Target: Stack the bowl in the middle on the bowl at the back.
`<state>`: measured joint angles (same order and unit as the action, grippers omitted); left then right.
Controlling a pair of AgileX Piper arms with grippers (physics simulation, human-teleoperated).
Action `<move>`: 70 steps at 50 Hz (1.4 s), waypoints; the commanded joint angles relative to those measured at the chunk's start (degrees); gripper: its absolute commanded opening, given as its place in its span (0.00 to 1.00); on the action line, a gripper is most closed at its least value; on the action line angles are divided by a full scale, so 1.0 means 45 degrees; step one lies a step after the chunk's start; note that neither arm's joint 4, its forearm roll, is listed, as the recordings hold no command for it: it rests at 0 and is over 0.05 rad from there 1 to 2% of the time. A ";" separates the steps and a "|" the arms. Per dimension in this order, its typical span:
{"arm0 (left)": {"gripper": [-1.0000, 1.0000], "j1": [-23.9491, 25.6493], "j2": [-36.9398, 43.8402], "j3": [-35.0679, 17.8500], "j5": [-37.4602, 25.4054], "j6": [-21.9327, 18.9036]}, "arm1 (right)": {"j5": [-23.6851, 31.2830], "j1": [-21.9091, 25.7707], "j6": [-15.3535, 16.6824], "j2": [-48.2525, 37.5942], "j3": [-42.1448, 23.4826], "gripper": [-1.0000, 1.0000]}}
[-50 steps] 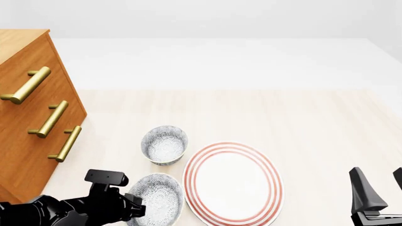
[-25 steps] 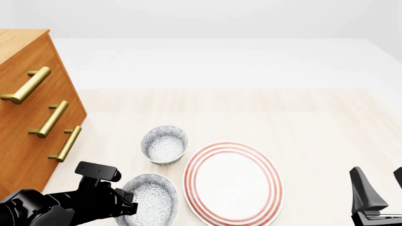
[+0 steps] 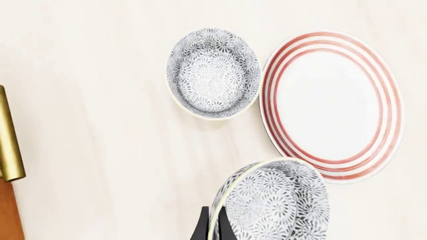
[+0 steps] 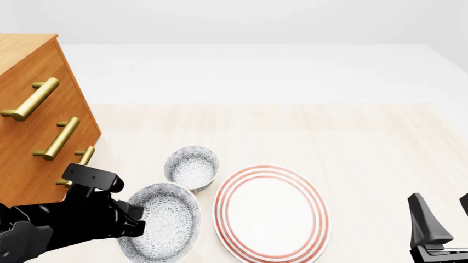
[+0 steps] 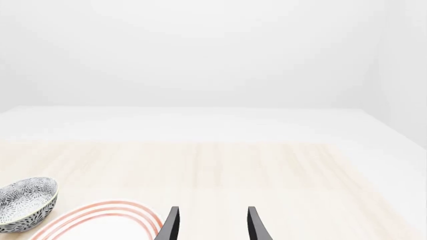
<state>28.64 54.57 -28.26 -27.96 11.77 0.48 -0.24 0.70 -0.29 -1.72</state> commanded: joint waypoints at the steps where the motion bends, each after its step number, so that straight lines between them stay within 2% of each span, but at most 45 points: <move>1: 0.00 0.0072 -0.1440 -0.1187 -0.2095 -0.0172 | 0.0008 0.0019 0.0045 0.0029 -0.0014 1.00; 2: 0.00 0.0072 -0.1442 -0.1188 -0.2099 -0.0172 | 0.0008 0.0019 0.0045 0.0029 -0.0014 1.00; 3: 0.00 0.0559 -0.2213 -0.1659 -0.3146 0.0065 | 0.0001 0.0033 0.0068 0.0039 -0.0002 1.00; 8: 0.00 0.1055 -0.2892 -0.1983 -0.4027 0.0332 | -0.0008 0.0041 0.0088 0.0044 -0.0002 1.00; 9: 0.00 0.2802 -0.4158 -0.2888 -0.5729 0.1363 | -0.0031 0.0090 0.0134 0.0044 -0.0009 1.00; 19: 0.00 0.3603 -0.4604 -0.2973 -0.6203 0.1980 | -0.0045 0.0117 0.0185 0.0045 -0.0019 1.00; 30: 0.00 0.4063 -0.5291 -0.2236 -0.6321 0.2648 | -0.0074 0.0137 0.0216 0.0052 -0.0001 1.00; 51: 0.00 0.5376 -0.5213 -0.0731 -0.5077 0.3795 | -0.0086 0.0136 0.0219 0.0053 0.0019 1.00; 70: 0.00 0.5831 -0.5382 0.0559 -0.4714 0.4258 | -0.0065 0.0109 0.0185 0.0053 0.0017 1.00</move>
<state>53.63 30.91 -28.51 -50.17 29.83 0.13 0.30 1.60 -0.06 -1.64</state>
